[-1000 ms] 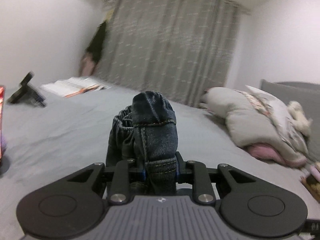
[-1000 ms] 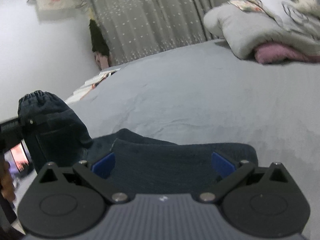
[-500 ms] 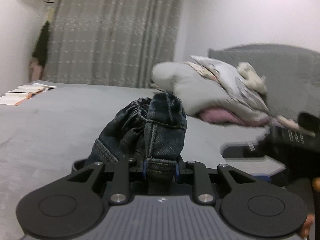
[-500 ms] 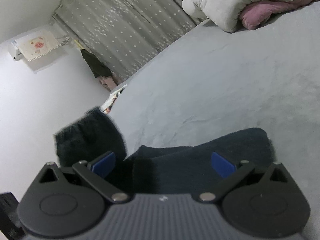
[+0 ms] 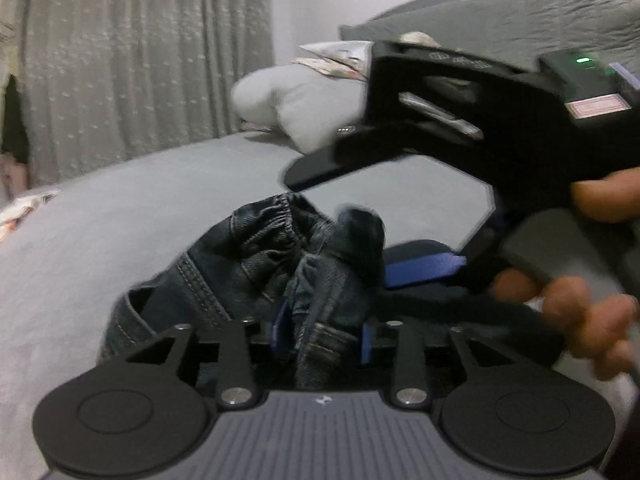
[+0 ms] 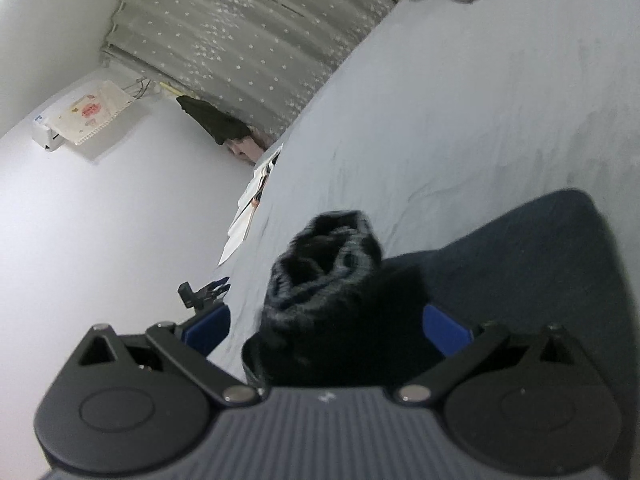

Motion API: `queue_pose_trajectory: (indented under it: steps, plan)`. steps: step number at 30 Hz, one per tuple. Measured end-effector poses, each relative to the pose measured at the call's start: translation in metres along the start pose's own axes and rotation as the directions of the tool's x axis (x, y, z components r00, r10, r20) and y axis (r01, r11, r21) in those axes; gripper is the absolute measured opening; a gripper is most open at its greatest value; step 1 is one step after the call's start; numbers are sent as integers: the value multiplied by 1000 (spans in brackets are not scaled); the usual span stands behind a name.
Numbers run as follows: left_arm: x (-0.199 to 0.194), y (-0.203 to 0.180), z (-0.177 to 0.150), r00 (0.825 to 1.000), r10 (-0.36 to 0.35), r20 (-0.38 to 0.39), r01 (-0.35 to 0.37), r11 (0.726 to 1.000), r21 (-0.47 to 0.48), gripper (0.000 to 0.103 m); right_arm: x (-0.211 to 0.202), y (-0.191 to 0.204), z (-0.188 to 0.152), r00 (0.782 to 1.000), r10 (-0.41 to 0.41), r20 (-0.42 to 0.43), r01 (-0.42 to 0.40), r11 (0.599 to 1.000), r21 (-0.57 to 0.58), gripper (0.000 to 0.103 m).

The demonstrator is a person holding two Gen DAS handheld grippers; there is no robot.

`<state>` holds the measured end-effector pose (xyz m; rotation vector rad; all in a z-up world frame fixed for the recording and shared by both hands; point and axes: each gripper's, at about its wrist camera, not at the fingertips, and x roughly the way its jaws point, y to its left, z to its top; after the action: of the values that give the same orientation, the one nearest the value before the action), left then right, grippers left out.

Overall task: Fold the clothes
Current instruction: 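Grasp the jeans waistband with the right gripper beside the left gripper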

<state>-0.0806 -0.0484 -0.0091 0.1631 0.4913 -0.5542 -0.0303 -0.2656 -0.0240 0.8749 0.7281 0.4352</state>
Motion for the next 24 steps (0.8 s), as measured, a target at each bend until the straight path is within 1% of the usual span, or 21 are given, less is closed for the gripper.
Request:
queue_pose_trajectory:
  steps: [1, 2, 4, 6, 8, 9, 10, 12, 14, 15, 16, 17, 19, 21, 24]
  plan:
    - [-4, 0, 1, 1000, -22, 3, 22, 1000, 4, 43, 1, 0, 1, 1000, -1, -3, 1, 1000, 2, 103]
    - [-9, 2, 1, 999, -44, 10, 44, 999, 8, 45, 4, -1, 2, 1000, -8, -8, 8, 1000, 5, 103]
    - [-19, 4, 3, 996, -89, 22, 89, 996, 16, 46, 10, -1, 4, 1000, -18, -19, 18, 1000, 3, 103]
    - [-32, 13, 5, 989, -143, 30, 143, 990, -2, 47, 19, -1, 4, 999, -29, -29, 29, 1000, -1, 103]
    - [-46, 26, 7, 985, -168, 48, 170, 985, -28, 47, 26, 2, 3, 999, -30, -39, 30, 999, -17, 102]
    - [-50, 32, 7, 984, -167, 57, 169, 985, -36, 47, 27, 4, 2, 999, -31, -41, 30, 999, -21, 101]
    - [-54, 40, 8, 985, -159, 66, 162, 985, -51, 48, 30, 8, 0, 998, -46, -45, 44, 998, -48, 97]
    - [-63, 61, 9, 988, -132, 84, 139, 986, -93, 48, 36, 15, -3, 996, -78, -50, 73, 993, -98, 83]
    - [-70, 85, 6, 990, -101, 98, 116, 979, -166, 48, 40, 16, -4, 994, -93, -49, 87, 989, -121, 54]
    - [-71, 97, 4, 991, -85, 104, 105, 973, -208, 48, 41, 18, -5, 995, -92, -46, 86, 989, -122, 47]
    - [-73, 110, 4, 992, -64, 109, 91, 962, -258, 48, 40, 20, -6, 995, -90, -42, 84, 989, -122, 41]
    - [-75, 125, 3, 993, -36, 112, 70, 945, -320, 49, 38, 23, -6, 997, -72, -35, 68, 991, -115, 38]
    - [-73, 146, 4, 994, 0, 111, 44, 916, -398, 50, 33, 32, -7, 999, -38, -23, 35, 992, -121, 36]
    - [-72, 167, 1, 993, 37, 108, 20, 875, -484, 52, 24, 40, -9, 1000, -4, -12, 3, 991, -135, 34]
    - [-67, 179, -8, 992, 50, 114, 21, 836, -548, 52, 6, 62, -6, 998, 58, 23, -53, 982, -179, 32]
